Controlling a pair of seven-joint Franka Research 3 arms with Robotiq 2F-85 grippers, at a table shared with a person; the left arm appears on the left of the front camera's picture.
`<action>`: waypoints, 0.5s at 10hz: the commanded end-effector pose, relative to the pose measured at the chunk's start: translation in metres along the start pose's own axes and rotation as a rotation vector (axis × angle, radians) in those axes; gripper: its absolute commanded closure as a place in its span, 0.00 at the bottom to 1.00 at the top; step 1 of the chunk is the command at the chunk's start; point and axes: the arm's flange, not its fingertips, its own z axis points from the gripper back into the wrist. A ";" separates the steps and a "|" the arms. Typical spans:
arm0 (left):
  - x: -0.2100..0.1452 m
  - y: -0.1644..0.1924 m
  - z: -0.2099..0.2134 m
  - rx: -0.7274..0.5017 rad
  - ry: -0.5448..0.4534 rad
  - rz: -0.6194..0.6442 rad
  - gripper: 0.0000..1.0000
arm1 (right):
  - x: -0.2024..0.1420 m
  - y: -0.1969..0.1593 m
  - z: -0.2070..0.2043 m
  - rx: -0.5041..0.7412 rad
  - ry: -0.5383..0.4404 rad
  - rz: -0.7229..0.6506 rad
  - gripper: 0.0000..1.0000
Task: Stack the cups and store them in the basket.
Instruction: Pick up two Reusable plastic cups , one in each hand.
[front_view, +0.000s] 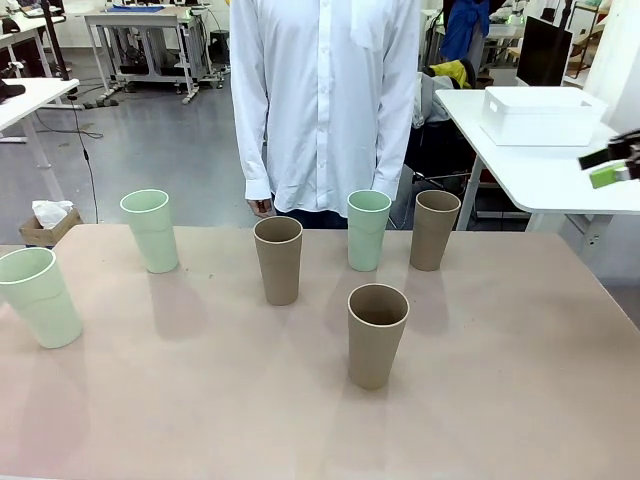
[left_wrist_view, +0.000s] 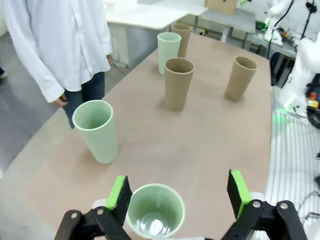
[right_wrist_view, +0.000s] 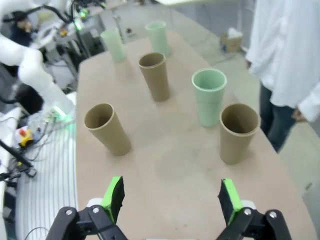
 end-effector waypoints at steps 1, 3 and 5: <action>-0.027 0.033 0.021 -0.081 -0.077 -0.053 0.00 | -0.005 -0.042 -0.008 0.096 -0.066 0.024 0.00; -0.073 0.059 0.036 -0.025 -0.140 -0.111 0.00 | -0.021 -0.074 -0.045 0.104 -0.124 0.064 0.00; -0.115 0.080 0.036 -0.042 -0.200 -0.147 0.00 | -0.036 -0.099 -0.073 0.093 -0.178 0.067 0.00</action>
